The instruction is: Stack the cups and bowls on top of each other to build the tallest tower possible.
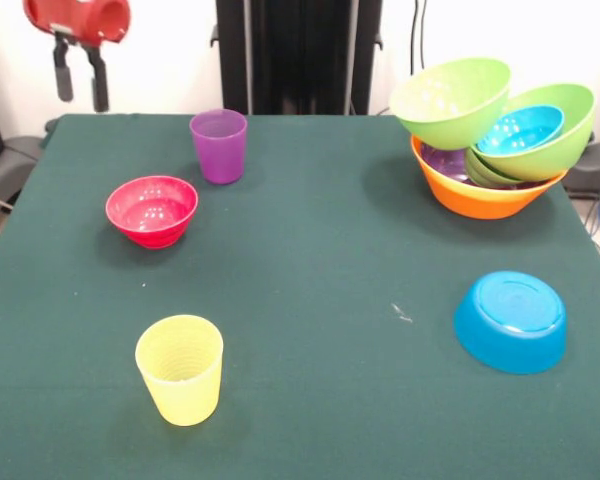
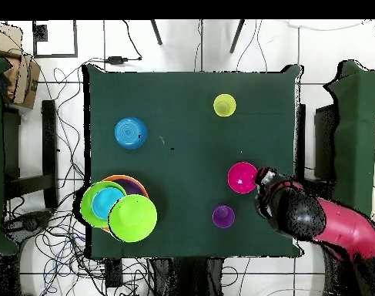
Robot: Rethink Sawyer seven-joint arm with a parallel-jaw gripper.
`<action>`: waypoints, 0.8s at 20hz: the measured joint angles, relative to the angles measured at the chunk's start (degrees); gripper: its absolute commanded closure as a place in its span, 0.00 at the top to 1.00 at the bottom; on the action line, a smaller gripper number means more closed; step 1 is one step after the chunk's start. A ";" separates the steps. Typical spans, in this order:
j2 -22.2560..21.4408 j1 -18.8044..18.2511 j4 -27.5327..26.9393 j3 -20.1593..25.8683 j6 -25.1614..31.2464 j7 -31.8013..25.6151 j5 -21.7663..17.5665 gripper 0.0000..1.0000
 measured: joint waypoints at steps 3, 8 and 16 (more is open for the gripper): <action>1.44 1.97 -1.34 0.00 0.00 0.00 0.00 1.00; 6.47 5.07 -4.52 -0.05 -0.70 0.00 -1.12 1.00; 14.56 6.14 -7.84 -0.63 -5.39 0.00 -4.06 1.00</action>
